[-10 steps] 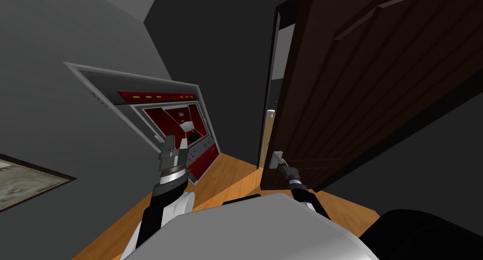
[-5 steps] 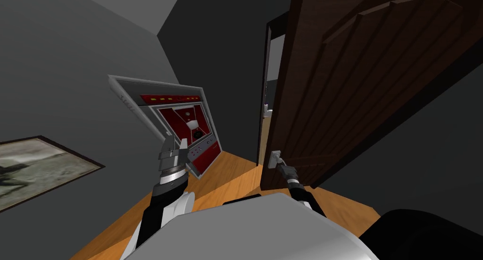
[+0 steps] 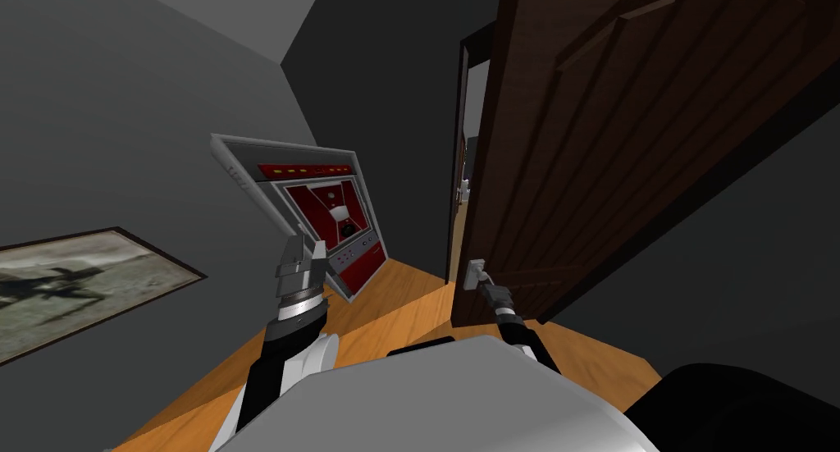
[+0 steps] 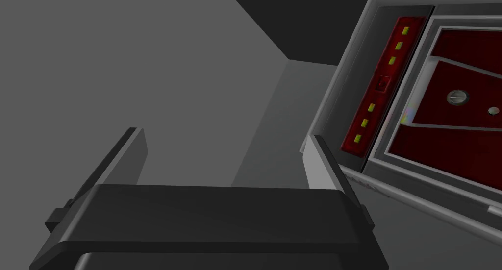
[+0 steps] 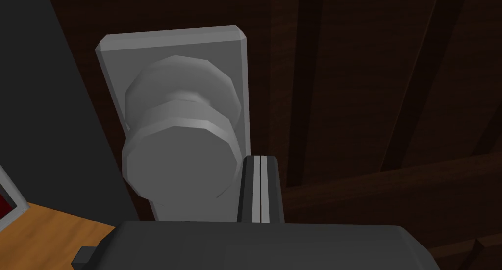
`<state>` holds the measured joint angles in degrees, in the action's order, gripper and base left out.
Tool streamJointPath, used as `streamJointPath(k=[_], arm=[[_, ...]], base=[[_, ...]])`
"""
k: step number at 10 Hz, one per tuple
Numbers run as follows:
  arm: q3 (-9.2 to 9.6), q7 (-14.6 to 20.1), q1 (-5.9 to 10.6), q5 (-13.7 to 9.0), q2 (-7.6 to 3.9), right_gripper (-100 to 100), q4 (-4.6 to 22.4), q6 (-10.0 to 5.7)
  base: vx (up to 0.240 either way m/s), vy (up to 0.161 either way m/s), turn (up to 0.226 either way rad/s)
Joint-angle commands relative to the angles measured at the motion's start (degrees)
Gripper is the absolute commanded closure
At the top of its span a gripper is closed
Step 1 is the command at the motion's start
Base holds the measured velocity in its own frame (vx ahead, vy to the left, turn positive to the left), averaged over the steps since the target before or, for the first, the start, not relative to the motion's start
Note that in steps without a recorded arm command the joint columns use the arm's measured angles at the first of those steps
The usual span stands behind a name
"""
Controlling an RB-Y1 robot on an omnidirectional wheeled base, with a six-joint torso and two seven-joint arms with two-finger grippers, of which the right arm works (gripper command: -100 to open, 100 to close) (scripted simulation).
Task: Pull the door open
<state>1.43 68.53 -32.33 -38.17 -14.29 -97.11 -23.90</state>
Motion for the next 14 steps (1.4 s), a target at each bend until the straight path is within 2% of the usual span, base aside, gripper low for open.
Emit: streamJointPath(k=[1,7,8,9,12,13,14], arm=[[1.80,0.24,0.63,0.47,0.10,-100,-0.05,-0.55],[2.58,0.41,1.34,0.75,-0.09,-100,0.44,-1.42],[1.18,0.50,1.00,0.42,-0.48,-100,1.25,-1.70],[0.09,1.38,-0.49,-0.79,-1.26,-100,-0.10,-0.40],[-0.70,2.24,-1.75,-1.88,-1.96,-100,-1.70,0.87],[-1.18,2.10,-2.00,-1.88,-2.02,-100,-0.51,0.77],[-1.18,2.10,-2.00,-1.88,-2.02,100,-0.51,0.77]], base=[[-0.087,-0.037,0.038],[-0.060,-0.012,0.024],[0.005,-0.030,-0.045],[0.062,0.002,-0.037],[0.093,0.054,-0.004],[0.044,-0.013,-0.038],[-0.001,-0.016,0.017]])
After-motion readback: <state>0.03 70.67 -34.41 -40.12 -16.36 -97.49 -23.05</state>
